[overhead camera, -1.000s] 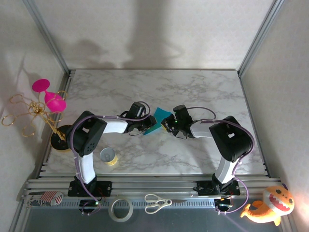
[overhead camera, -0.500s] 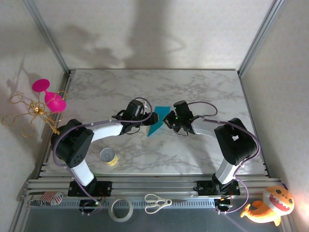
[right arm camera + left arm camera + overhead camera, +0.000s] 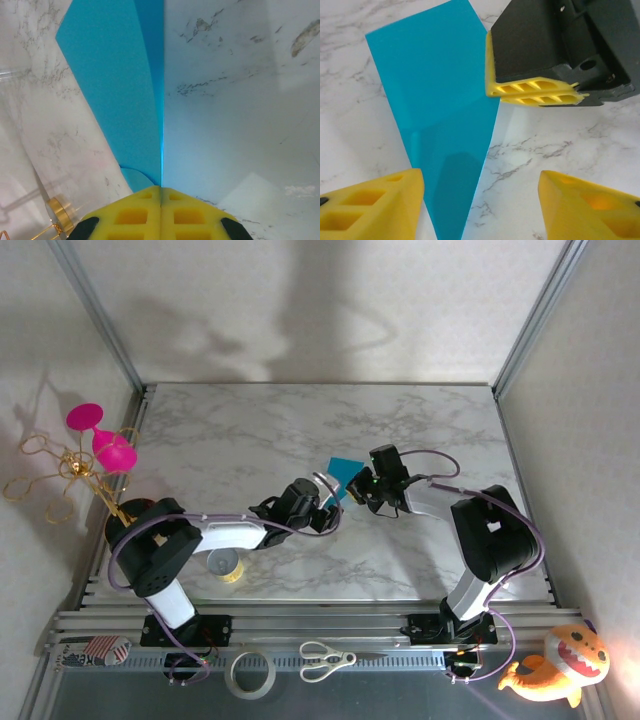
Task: Fold a paper plane with a square sheet of paper (pick it up from the middle)
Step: Fold the wing for the fifth time at the center of the table.
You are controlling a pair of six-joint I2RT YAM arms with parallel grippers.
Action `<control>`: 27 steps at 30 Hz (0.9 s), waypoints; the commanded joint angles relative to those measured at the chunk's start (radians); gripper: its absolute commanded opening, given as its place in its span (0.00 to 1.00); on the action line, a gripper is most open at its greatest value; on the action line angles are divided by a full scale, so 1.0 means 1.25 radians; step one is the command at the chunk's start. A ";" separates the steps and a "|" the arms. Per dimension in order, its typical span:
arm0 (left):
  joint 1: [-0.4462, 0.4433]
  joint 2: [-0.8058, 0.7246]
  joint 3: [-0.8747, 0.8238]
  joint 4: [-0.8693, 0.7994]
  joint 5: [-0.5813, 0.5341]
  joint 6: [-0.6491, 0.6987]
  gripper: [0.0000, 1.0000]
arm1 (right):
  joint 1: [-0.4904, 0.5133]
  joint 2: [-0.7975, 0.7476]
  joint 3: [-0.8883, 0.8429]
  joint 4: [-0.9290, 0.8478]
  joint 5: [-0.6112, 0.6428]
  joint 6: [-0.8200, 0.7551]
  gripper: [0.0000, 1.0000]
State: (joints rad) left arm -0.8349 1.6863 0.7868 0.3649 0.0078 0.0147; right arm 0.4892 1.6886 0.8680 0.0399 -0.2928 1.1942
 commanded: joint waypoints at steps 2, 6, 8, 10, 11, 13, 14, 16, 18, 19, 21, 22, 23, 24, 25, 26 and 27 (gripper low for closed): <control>-0.037 0.047 0.010 0.049 -0.111 0.104 0.60 | -0.014 -0.032 0.022 -0.018 -0.029 0.030 0.03; -0.045 0.068 0.007 0.077 -0.150 0.120 0.56 | -0.020 -0.039 0.026 -0.029 -0.034 0.038 0.04; -0.047 0.073 0.005 0.088 -0.153 0.125 0.53 | -0.020 -0.038 0.029 -0.034 -0.040 0.041 0.04; -0.050 0.081 0.002 0.101 -0.162 0.130 0.50 | -0.021 -0.036 0.032 -0.038 -0.046 0.043 0.04; -0.051 0.086 0.001 0.107 -0.167 0.135 0.48 | -0.021 -0.034 0.033 -0.040 -0.048 0.043 0.04; -0.052 0.095 0.000 0.115 -0.173 0.139 0.45 | -0.022 -0.031 0.034 -0.040 -0.053 0.047 0.04; -0.052 0.098 0.000 0.119 -0.175 0.140 0.43 | -0.022 -0.029 0.035 -0.040 -0.057 0.049 0.04; -0.053 0.105 0.003 0.119 -0.176 0.141 0.40 | -0.022 -0.028 0.034 -0.039 -0.061 0.052 0.05; -0.054 0.111 0.006 0.118 -0.178 0.141 0.38 | -0.022 -0.026 0.036 -0.038 -0.064 0.049 0.05; -0.054 0.114 0.009 0.116 -0.180 0.140 0.36 | -0.021 -0.025 0.035 -0.038 -0.066 0.046 0.05; -0.054 0.118 0.013 0.109 -0.178 0.140 0.33 | -0.022 -0.022 0.036 -0.038 -0.065 0.044 0.05; -0.054 0.120 0.017 0.105 -0.176 0.140 0.31 | -0.022 -0.021 0.036 -0.038 -0.066 0.044 0.05; -0.053 0.123 0.018 0.101 -0.177 0.139 0.29 | -0.022 -0.020 0.036 -0.036 -0.067 0.042 0.05; -0.054 0.124 0.021 0.099 -0.176 0.140 0.28 | -0.022 -0.020 0.036 -0.037 -0.067 0.042 0.06; -0.053 0.125 0.020 0.097 -0.174 0.140 0.27 | -0.022 -0.020 0.035 -0.038 -0.067 0.042 0.06; -0.054 0.126 0.021 0.095 -0.171 0.140 0.25 | -0.022 -0.020 0.035 -0.039 -0.066 0.042 0.06; -0.053 0.126 0.021 0.094 -0.168 0.140 0.24 | -0.021 -0.019 0.036 -0.040 -0.067 0.041 0.07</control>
State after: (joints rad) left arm -0.8944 1.8278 0.7898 0.4896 -0.1875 0.1841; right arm 0.4671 1.6619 0.8886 0.0101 -0.3649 1.2457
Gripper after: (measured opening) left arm 0.254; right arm 0.067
